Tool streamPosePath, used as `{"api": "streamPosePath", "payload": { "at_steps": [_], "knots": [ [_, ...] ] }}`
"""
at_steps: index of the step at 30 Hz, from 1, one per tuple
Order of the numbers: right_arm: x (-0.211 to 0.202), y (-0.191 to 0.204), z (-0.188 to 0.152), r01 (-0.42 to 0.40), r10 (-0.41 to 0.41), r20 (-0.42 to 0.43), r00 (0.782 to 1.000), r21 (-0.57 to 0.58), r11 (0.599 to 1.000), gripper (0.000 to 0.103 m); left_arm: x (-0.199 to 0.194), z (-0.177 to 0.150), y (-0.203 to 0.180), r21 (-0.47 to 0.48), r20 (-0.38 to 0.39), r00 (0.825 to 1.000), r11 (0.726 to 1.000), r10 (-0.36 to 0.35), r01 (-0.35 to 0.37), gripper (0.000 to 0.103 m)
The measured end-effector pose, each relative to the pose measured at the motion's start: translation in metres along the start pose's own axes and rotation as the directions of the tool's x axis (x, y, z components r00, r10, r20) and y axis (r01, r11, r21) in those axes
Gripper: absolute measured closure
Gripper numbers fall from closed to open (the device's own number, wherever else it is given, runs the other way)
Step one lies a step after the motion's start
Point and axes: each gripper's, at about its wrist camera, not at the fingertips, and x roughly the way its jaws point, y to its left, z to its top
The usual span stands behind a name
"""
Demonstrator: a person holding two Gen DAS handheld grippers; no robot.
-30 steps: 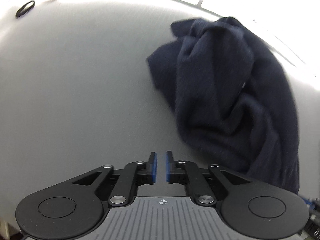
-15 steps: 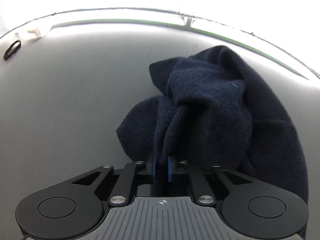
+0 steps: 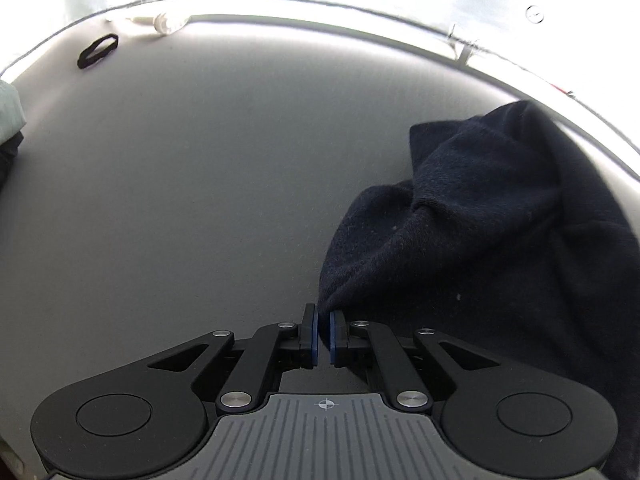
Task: Fold clothes
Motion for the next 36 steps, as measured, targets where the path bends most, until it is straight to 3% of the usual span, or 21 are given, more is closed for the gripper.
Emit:
{"api": "streamPosePath", "payload": {
  "at_steps": [2,4,8,10,15,19,22,25,26,28,29,30,32,33,36],
  "knots": [
    [-0.004,-0.004,0.004,0.001,-0.001,0.001,1.000,0.003,1.000,0.089,-0.005,-0.010,-0.004,0.023,0.015,1.000,1.000,-0.012,0.012,0.082],
    [-0.010,-0.009,0.005,0.007,-0.007,0.007,1.000,0.016,1.000,0.088,-0.008,-0.025,-0.008,0.062,0.032,0.999,0.998,-0.030,0.028,0.068],
    [-0.020,-0.026,0.010,0.024,-0.027,0.039,0.999,0.059,0.998,0.087,-0.024,-0.066,-0.016,0.152,0.015,0.993,0.982,-0.118,0.115,0.066],
    [-0.018,-0.033,0.010,0.030,-0.033,0.037,0.999,0.078,0.996,0.087,-0.025,-0.091,-0.039,0.262,-0.031,0.983,0.947,-0.183,0.184,0.058],
    [-0.013,-0.046,0.010,0.030,-0.032,0.018,0.999,0.089,0.996,0.083,-0.016,-0.125,-0.099,0.462,-0.068,0.969,0.854,-0.236,0.240,0.048],
    [-0.014,-0.056,0.004,0.027,-0.027,0.008,1.000,0.078,0.997,0.083,-0.005,-0.135,-0.129,0.495,-0.078,0.966,0.832,-0.245,0.251,0.046],
    [-0.014,-0.064,0.000,0.023,-0.023,-0.003,1.000,0.086,0.996,0.083,0.006,-0.132,-0.154,0.513,-0.043,0.974,0.832,-0.220,0.211,0.036],
    [-0.015,-0.072,-0.003,0.027,-0.026,-0.005,1.000,0.097,0.995,0.082,0.012,-0.129,-0.174,0.542,-0.003,0.984,0.827,-0.177,0.151,0.033],
    [-0.015,-0.074,-0.003,0.028,-0.028,-0.005,1.000,0.102,0.994,0.082,0.016,-0.127,-0.182,0.550,0.020,0.989,0.828,-0.145,0.110,0.034],
    [-0.018,-0.079,-0.005,0.033,-0.034,0.003,0.999,0.107,0.994,0.082,0.027,-0.118,-0.191,0.527,0.048,0.994,0.848,-0.102,0.062,0.070],
    [-0.019,-0.080,-0.005,0.034,-0.036,0.009,0.999,0.105,0.994,0.082,0.029,-0.115,-0.192,0.516,0.049,0.994,0.854,-0.099,0.059,0.073],
    [-0.021,-0.083,-0.004,0.036,-0.038,0.015,0.999,0.100,0.994,0.082,0.030,-0.104,-0.188,0.473,0.052,0.993,0.879,-0.102,0.065,0.091],
    [-0.023,-0.085,-0.004,0.042,-0.043,0.019,0.999,0.087,0.995,0.082,0.016,-0.103,-0.172,0.432,0.059,0.993,0.900,-0.099,0.064,0.092],
    [-0.023,-0.086,-0.003,0.042,-0.044,0.019,0.999,0.077,0.996,0.082,0.011,-0.090,-0.156,0.376,0.078,0.993,0.925,-0.085,0.050,0.093],
    [-0.021,-0.087,-0.001,0.035,-0.037,0.019,0.999,0.056,0.998,0.082,0.000,-0.074,-0.126,0.303,0.115,0.992,0.953,-0.043,0.006,0.094]
  ]
}}
